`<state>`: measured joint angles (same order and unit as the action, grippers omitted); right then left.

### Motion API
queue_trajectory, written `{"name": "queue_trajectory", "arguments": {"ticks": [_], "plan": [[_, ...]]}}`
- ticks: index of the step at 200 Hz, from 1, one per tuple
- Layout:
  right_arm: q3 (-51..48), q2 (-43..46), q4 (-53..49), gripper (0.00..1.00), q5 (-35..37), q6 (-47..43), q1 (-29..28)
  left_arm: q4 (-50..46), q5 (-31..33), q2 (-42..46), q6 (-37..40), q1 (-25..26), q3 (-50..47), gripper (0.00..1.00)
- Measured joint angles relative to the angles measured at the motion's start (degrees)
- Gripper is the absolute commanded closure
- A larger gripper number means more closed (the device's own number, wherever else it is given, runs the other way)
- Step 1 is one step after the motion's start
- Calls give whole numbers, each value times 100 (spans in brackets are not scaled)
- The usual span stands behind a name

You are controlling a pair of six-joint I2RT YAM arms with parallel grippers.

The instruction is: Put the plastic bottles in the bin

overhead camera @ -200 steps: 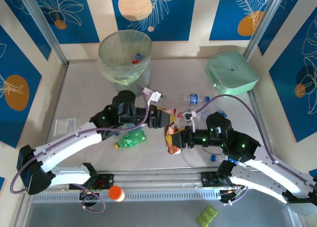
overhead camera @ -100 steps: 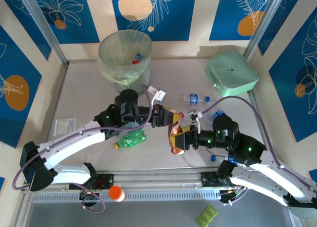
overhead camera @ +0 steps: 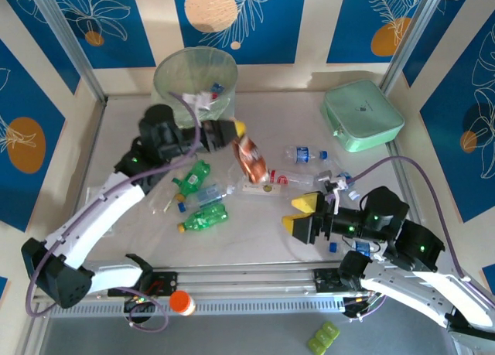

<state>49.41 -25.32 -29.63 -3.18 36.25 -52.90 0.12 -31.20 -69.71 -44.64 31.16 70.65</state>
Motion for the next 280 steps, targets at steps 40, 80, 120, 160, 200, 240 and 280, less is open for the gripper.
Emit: {"name": "queue_trajectory", "arguments": {"ticks": [40,80,120,160,200,240,280], "plan": [[151,-85,-144,5,192,-90,4,-330,542,-535,-492,-1119,1189,86],[173,-184,-232,6,452,-120,4,-1419,2048,-1416,-748,-1453,2876,94],[286,-328,-319,6,605,-118,4,-2055,3040,-2334,-748,-1591,4153,92],[621,-498,-461,6,798,-164,4,-2367,3018,-3359,-964,-2009,4780,92],[651,-881,-424,6,883,-179,11,-2643,2903,-4179,-1062,-2092,5005,89],[654,-1589,-424,6,876,-179,42,-3117,2627,-5084,-1062,-2090,5864,82],[647,-1766,-295,6,881,-160,42,-3340,2516,-5453,-1064,-2074,6035,59]]}}
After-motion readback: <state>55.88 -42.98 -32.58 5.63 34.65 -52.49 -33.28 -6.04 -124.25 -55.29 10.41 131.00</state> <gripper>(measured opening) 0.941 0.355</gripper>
